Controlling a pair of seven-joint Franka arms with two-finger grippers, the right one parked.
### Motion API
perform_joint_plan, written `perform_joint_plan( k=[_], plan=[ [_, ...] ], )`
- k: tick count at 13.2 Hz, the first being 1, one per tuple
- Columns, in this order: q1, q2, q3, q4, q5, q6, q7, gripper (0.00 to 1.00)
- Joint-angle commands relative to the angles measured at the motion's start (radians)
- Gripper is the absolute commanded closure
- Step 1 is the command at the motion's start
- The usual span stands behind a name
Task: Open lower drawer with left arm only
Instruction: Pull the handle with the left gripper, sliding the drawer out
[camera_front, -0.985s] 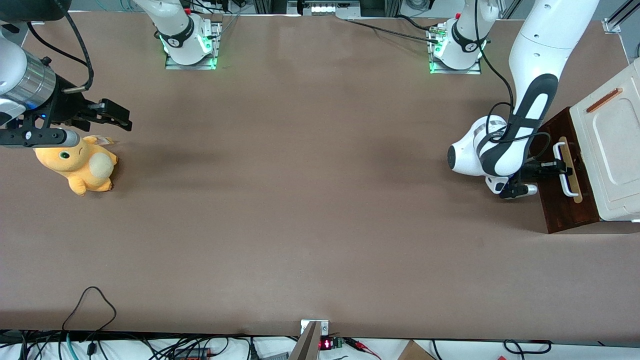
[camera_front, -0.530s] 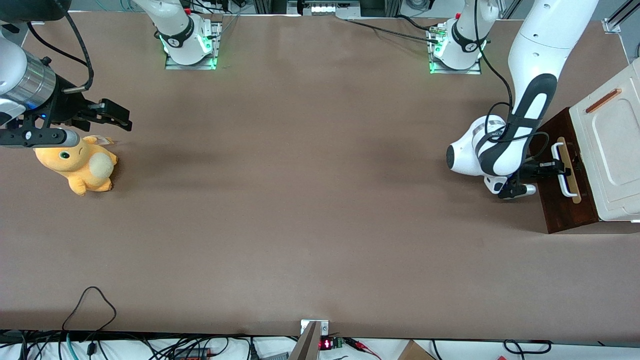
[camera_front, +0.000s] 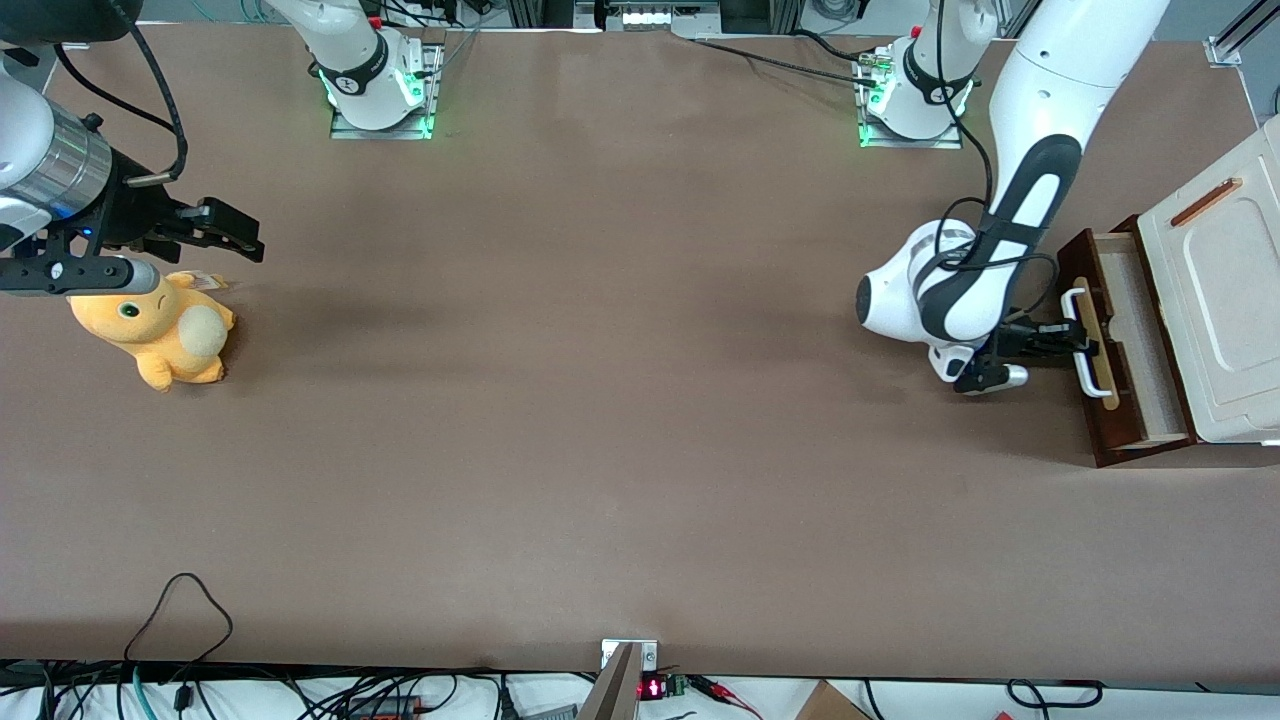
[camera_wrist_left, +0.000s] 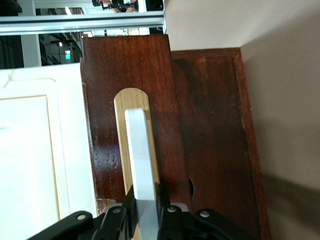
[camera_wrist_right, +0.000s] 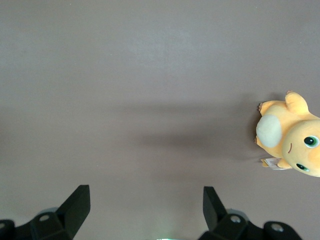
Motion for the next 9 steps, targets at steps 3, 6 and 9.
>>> perform_joint_plan(
  k=[3,6,9],
  plan=[
    [-0.032,-0.015,-0.045,0.007,-0.001,0.020,0.051,0.97],
    [-0.023,-0.021,-0.045,0.007,-0.014,0.022,0.049,0.00],
    [-0.023,-0.053,-0.046,0.048,-0.121,0.039,0.051,0.00]
  ],
)
